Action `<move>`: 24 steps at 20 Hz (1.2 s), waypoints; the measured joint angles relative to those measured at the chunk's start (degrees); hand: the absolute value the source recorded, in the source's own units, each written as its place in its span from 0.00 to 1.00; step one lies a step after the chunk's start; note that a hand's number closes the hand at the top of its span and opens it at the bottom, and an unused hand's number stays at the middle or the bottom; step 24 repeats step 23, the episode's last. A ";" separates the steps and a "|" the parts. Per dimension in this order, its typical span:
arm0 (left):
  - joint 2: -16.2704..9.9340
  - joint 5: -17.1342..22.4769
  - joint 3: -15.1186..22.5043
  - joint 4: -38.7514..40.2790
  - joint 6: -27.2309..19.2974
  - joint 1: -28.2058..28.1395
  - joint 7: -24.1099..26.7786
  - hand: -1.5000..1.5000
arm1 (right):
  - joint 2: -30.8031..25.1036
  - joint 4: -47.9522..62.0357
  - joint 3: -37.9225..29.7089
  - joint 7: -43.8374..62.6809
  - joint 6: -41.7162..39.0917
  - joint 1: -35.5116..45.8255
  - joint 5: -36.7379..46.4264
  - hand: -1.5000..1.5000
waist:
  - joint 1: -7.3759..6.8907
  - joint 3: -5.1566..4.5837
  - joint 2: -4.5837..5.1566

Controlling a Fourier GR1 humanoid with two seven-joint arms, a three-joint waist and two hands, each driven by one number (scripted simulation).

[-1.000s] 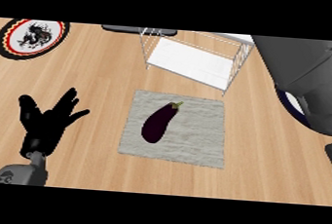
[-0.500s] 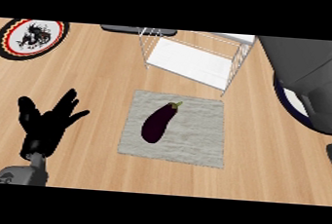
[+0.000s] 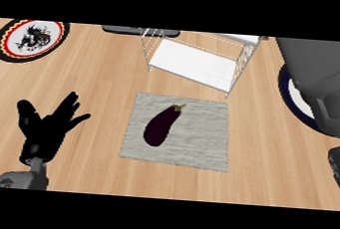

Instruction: Pick the tomato from the placemat and place it in the tiered shelf

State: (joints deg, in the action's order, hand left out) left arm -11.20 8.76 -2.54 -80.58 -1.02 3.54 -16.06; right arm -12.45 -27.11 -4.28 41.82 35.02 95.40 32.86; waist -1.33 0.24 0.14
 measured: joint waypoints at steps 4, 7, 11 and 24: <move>0.02 -0.12 -0.01 -0.36 0.00 -0.33 0.05 0.50 | -1.69 -1.65 -2.46 -1.25 4.37 -0.46 -0.79 0.00 | 0.15 -0.03 -0.03; -0.22 -0.07 -0.61 -0.07 -0.20 -0.37 -0.36 0.50 | -3.74 -2.51 -2.53 -0.46 6.16 -0.91 0.69 0.00 | 0.67 -0.01 -0.22; -0.45 0.61 -1.05 -0.27 0.45 -1.10 -0.51 0.50 | -7.41 -3.21 -2.53 2.42 8.16 -1.61 3.51 0.00 | 1.38 -0.01 -0.51; -0.90 1.12 -2.74 -0.68 0.39 -3.13 -0.35 0.50 | -16.98 -25.62 -5.68 10.57 3.22 -14.41 0.51 0.00 | 3.79 0.08 -1.38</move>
